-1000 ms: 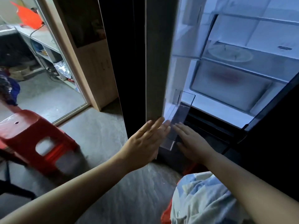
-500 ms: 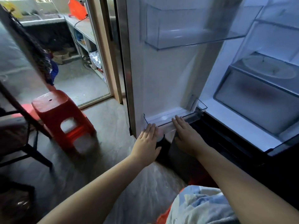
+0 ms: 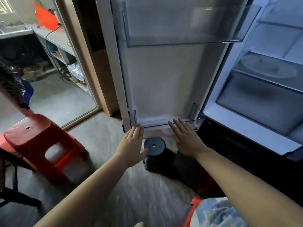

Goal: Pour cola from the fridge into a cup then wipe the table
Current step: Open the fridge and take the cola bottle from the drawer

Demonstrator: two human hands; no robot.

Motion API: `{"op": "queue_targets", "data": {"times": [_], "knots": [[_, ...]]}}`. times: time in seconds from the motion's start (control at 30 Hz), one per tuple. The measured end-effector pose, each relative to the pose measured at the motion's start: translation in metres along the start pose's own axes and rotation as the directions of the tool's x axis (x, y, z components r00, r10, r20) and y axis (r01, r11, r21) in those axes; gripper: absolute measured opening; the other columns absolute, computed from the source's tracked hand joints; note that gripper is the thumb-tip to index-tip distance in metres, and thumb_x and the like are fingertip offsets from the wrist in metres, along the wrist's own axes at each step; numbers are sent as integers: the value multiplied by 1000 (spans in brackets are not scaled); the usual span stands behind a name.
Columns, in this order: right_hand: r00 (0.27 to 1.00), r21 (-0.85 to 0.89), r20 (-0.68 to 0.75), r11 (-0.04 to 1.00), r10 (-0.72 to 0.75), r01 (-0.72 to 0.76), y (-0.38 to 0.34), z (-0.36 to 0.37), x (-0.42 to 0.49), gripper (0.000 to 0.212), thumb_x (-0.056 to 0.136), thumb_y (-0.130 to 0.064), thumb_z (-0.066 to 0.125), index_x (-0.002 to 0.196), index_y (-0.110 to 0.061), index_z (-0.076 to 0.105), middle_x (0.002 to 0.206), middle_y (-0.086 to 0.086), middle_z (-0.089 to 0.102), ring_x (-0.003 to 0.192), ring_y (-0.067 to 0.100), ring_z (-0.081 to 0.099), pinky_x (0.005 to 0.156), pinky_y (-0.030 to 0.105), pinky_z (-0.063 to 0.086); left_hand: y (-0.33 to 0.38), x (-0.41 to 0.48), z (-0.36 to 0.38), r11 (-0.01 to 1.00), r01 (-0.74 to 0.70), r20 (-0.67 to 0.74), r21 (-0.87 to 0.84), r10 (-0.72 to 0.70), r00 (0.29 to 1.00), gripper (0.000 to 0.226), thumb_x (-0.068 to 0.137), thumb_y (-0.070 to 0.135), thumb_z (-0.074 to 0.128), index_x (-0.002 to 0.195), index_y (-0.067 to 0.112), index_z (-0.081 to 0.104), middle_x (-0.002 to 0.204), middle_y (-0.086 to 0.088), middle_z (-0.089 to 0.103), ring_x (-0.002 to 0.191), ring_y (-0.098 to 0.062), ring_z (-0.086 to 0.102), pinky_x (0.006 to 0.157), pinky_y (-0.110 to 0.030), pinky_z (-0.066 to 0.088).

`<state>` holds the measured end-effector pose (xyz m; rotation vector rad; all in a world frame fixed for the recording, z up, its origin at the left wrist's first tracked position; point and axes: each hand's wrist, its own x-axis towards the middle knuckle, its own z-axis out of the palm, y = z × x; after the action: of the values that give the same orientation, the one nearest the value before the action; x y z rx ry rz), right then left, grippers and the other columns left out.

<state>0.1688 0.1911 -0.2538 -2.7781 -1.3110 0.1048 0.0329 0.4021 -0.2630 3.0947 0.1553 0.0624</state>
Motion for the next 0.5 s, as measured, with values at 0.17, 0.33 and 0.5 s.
{"op": "queue_targets", "data": {"times": [0.17, 0.33, 0.5], "knots": [[991, -29, -111, 997, 72, -75, -13, 12, 17, 80, 82, -18, 53, 151, -17, 12, 153, 10, 26, 143, 30, 14, 119, 43, 0, -30, 10, -1, 983, -178, -29, 46, 179, 983, 86, 86, 42, 57, 149, -1, 19, 157, -19, 19, 147, -30, 13, 118, -34, 3], [993, -86, -115, 996, 19, -29, -5, 9, 15, 84, 77, -11, 58, 150, -14, 17, 150, 12, 32, 141, 32, 22, 119, 44, 8, -21, 9, 6, 989, -142, -32, 50, 144, 989, 91, 88, 45, 53, 150, -2, 6, 158, -21, 5, 147, -32, 2, 120, -39, -1], [992, -69, -117, 997, 38, -46, -11, 10, 13, 84, 79, -16, 60, 151, -13, 15, 153, 14, 28, 142, 33, 19, 119, 46, 7, -9, 10, 3, 992, -102, -29, 70, 104, 994, 92, 93, 49, 47, 149, -2, -5, 159, -21, -3, 147, -33, -6, 110, -39, -21]]}}
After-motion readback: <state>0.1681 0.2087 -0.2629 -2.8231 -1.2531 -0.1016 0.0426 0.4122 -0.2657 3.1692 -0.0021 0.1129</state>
